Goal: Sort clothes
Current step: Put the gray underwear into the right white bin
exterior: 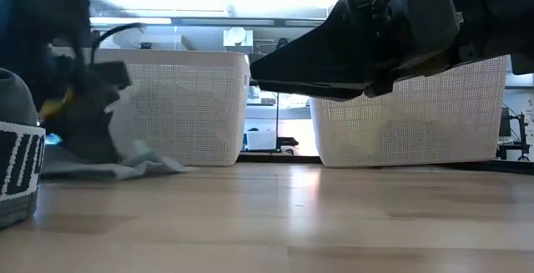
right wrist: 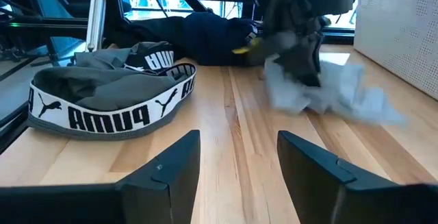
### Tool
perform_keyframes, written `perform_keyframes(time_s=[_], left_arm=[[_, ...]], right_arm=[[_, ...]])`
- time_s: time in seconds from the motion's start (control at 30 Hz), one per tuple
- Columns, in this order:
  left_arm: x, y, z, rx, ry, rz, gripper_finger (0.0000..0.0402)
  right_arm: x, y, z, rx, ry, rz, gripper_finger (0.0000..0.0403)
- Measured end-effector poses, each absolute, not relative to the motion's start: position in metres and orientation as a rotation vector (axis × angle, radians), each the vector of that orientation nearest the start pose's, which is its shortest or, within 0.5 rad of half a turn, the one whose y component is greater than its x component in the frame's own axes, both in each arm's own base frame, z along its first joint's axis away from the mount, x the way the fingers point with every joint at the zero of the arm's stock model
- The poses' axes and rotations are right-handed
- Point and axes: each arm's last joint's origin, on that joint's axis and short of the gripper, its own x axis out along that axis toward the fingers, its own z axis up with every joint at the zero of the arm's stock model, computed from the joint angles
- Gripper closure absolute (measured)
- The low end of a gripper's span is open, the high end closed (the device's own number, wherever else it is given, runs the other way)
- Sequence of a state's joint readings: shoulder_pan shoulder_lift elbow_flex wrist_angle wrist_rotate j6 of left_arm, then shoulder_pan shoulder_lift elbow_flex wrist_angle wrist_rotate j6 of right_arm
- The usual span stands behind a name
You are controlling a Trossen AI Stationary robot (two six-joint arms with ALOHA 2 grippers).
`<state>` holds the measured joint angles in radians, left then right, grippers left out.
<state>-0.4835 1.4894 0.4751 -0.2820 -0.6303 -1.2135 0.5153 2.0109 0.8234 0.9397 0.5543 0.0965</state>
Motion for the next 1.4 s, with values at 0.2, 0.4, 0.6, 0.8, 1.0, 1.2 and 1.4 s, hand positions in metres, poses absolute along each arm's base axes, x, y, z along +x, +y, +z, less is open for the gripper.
perform_keyframes(time_s=[0.2,0.4,0.6,0.8,1.0,1.2,1.4], left_arm=[[0.227,-0.102,0.129,-0.303,0.56,0.292,0.0391],[0.239,-0.109,0.15,-0.126,0.368,0.135,0.0395],[0.24,-0.108,0.15,-0.121,0.368,0.137,0.0395],[0.239,-0.108,0.149,-0.134,0.374,0.143,0.0395],[0.24,-0.108,0.149,-0.139,0.366,0.144,0.0395],[0.241,-0.109,0.152,-0.152,0.344,0.14,0.0395],[0.244,-0.111,0.16,-0.13,0.269,0.094,0.0395]], right_arm=[[0.333,0.163,0.115,-0.089,0.22,0.033,0.0222],[0.345,0.15,0.121,-0.088,0.187,0.035,0.0209],[0.362,0.145,0.134,-0.151,0.16,0.047,0.0179],[0.369,0.156,0.164,-0.209,0.227,0.029,0.0178],[0.372,0.16,0.18,-0.331,0.375,-0.114,0.0182],[0.384,0.138,0.181,-0.341,0.397,-0.18,0.0182],[0.392,0.119,0.178,-0.296,0.413,-0.108,0.0191]])
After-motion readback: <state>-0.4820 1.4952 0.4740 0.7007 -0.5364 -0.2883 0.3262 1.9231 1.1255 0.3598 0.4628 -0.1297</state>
